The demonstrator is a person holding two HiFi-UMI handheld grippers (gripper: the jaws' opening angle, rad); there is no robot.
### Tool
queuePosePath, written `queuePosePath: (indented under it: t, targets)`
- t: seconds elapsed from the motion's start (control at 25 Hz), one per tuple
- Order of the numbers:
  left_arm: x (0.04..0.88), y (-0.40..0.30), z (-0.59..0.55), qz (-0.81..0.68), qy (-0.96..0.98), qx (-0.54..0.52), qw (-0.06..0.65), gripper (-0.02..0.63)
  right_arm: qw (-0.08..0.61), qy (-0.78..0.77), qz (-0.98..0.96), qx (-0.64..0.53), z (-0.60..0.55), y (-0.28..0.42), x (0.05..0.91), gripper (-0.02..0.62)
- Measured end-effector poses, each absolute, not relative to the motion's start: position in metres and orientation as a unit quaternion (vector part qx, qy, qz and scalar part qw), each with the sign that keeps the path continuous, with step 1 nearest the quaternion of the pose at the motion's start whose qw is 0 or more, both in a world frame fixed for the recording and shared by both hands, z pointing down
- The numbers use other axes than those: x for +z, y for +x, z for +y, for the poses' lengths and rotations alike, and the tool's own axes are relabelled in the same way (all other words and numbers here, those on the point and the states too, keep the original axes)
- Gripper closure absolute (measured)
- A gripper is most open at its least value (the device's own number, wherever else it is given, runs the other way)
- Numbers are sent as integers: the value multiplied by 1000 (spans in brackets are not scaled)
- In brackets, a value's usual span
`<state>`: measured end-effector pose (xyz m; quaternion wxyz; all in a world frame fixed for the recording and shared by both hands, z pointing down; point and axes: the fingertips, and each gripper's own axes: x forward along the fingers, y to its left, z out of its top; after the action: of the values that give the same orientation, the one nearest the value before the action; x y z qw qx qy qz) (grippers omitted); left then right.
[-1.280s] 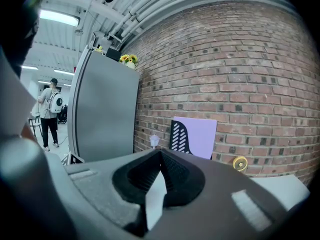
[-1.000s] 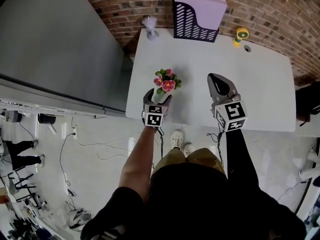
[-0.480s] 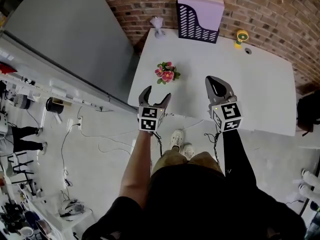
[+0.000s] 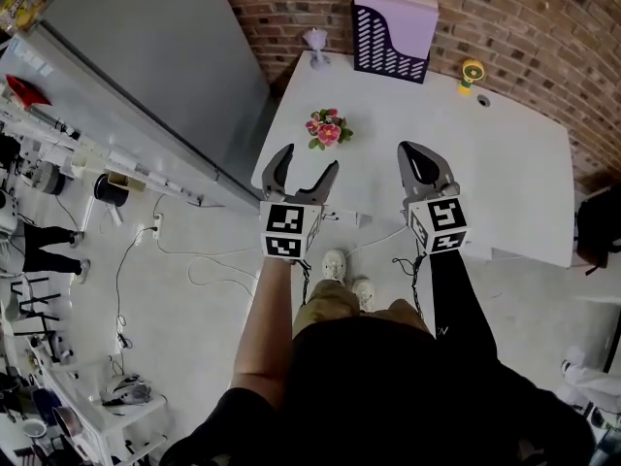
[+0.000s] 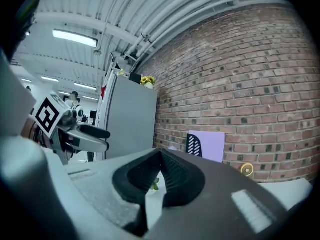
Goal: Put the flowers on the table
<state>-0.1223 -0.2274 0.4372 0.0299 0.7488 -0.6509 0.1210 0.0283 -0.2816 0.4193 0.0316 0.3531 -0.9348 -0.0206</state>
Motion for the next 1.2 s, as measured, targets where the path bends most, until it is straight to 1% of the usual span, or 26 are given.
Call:
queuePosePath:
  t: [0.24,0.32,0.36,0.44,0.56,0.64,0.68,0.72,1.2]
  targets:
    - [392,-112,-214,-655,750,91,13,244,19,346,-937,-37,-273,28,401,595]
    - [385,-114,-212,-661,745,90,8,259,17,344,-938,-42,-272,27,397,595]
    - [383,-115,-211,-664,742,91,5,279,15,343,-938,-44,-272,27,395,595]
    - [380,-116,-211,-669,737,93,-4,353,14,342,-938,-50,-272,26,391,595]
    - [378,-114,-212,-671,735,94,-11,436,13,340,-938,-56,-273,26,386,595]
    - [377,-114,-213,-679,728,96,-14,519,12,339,-939,-59,-274,26,385,595]
    - [375,-116,-213,-685,722,97,-16,583,12,339,-939,-60,-274,26,384,595]
    - [374,-118,-213,-691,716,97,-16,597,12,340,-939,-60,-275,26,383,595]
    - [368,-129,-207,-707,702,79,-14,598,10,328,-942,-71,-267,23,379,595]
